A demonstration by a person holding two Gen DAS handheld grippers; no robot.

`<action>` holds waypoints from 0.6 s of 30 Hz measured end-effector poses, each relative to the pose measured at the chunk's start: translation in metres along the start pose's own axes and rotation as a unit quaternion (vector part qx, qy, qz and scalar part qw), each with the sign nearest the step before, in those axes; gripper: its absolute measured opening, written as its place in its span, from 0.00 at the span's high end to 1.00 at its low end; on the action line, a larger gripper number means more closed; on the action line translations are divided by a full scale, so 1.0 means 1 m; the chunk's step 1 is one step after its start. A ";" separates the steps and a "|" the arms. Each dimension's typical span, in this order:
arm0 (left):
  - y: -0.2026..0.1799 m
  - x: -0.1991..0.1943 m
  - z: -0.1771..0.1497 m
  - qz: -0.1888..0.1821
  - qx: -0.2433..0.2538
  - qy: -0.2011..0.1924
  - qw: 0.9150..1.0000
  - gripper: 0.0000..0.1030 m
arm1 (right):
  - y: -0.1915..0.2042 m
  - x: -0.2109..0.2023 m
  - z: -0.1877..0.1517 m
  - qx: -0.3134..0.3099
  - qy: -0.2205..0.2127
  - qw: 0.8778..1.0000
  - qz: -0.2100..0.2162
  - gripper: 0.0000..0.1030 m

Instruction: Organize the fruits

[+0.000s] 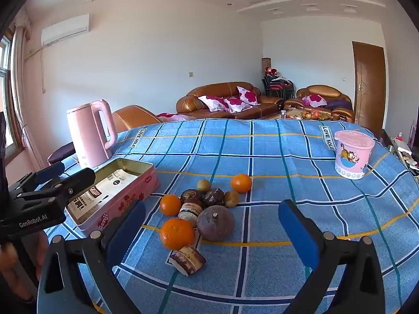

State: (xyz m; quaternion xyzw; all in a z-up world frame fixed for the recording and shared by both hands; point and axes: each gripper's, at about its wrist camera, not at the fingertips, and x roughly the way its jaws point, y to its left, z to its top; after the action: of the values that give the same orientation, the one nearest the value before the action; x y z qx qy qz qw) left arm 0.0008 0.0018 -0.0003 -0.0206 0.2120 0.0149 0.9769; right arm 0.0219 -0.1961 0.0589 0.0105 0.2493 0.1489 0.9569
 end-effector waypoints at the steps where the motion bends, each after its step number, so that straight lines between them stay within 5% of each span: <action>1: 0.002 0.001 0.000 0.001 -0.002 0.001 1.000 0.00 | -0.001 0.000 0.000 0.001 0.000 1.000 0.000 0.01; 18: 0.003 0.002 -0.004 0.002 0.009 0.004 1.000 0.00 | -0.003 -0.007 -0.003 0.012 -0.012 1.000 0.005 0.01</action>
State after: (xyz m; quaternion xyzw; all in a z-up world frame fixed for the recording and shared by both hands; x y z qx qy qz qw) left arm 0.0011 0.0048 -0.0047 -0.0116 0.2164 0.0147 0.9761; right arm 0.0155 -0.2010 0.0589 0.0252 0.2399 0.1505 0.9587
